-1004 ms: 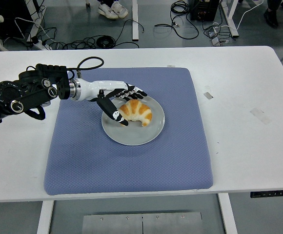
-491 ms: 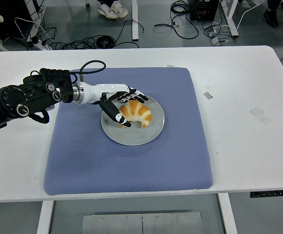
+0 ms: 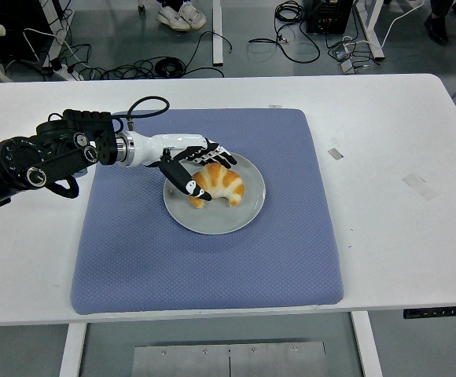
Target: Place the bread on the table
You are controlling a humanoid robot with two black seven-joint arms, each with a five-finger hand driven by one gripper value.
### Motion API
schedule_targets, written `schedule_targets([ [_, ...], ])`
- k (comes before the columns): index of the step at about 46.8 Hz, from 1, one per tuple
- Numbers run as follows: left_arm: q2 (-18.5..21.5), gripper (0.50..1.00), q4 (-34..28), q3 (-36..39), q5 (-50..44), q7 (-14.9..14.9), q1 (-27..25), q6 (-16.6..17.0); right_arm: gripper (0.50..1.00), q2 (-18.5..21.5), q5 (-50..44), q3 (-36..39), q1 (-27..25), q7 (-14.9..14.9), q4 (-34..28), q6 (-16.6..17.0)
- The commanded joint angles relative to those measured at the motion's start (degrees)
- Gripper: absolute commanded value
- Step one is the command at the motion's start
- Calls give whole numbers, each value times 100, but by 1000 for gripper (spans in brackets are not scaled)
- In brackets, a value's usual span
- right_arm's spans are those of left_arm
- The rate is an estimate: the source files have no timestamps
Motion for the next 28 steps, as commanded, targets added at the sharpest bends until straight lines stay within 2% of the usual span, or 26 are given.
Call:
schedule_targets([
  [1,0,834,8,0,0,0,14,0,1000,0,0,0,0,0,-9,-5],
  [9,-26,780,26,0,0,0,23,0,1000,0,0,0,0,0,-18,-14],
  [19,-35,734,35,0,0,9,14,0,1000,0,0,0,0,0,-18,-14],
  [28,-35,716,35,-8,0,9,5,0,1000,0,0,0,0,0,-18,-14],
])
